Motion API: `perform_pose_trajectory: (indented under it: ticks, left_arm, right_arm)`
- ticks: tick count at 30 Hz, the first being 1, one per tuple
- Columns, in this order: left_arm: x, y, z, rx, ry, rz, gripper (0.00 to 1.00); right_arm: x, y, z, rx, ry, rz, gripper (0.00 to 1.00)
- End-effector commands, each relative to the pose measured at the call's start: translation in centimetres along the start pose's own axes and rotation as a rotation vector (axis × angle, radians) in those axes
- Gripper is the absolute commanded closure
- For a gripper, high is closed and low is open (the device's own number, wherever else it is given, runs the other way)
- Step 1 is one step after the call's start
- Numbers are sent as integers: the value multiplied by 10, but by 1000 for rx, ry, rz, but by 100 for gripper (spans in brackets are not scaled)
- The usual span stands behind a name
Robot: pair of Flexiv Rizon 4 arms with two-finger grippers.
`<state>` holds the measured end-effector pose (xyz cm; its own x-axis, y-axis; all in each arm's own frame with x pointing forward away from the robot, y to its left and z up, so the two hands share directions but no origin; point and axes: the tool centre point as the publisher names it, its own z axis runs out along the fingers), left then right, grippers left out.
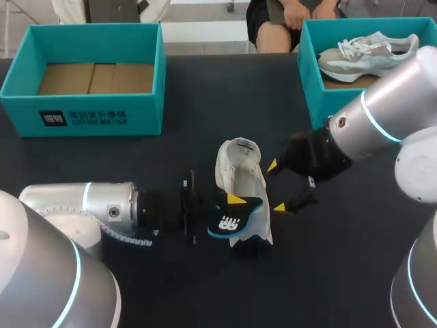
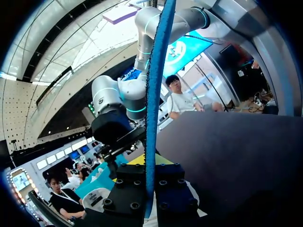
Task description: Take the shoe out of the shoebox, open the shoe tongue, remove and reinsert the insole, then place the shoe into the shoebox
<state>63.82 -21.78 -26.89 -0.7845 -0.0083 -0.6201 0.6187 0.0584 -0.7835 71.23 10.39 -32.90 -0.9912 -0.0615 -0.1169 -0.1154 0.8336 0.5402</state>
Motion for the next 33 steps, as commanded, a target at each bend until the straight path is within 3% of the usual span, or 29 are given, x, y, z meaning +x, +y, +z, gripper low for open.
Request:
perform_pose_trajectory:
  ticks: [1,9,19,33]
  left_arm:
    - [1,-1,1,-4,-3,0,100]
    - [1,-1,1,-4,-3,0,100]
    - [-11,7,21,-6,16,25,100]
    - [8,28,25,-40,29,-16,100]
  right_arm:
    - [-5,3,3,25,3,10,0]
    - [-5,3,3,25,3,10,0]
    - [-5,3,3,25,3,10,0]
    - [-5,3,3,25,3,10,0]
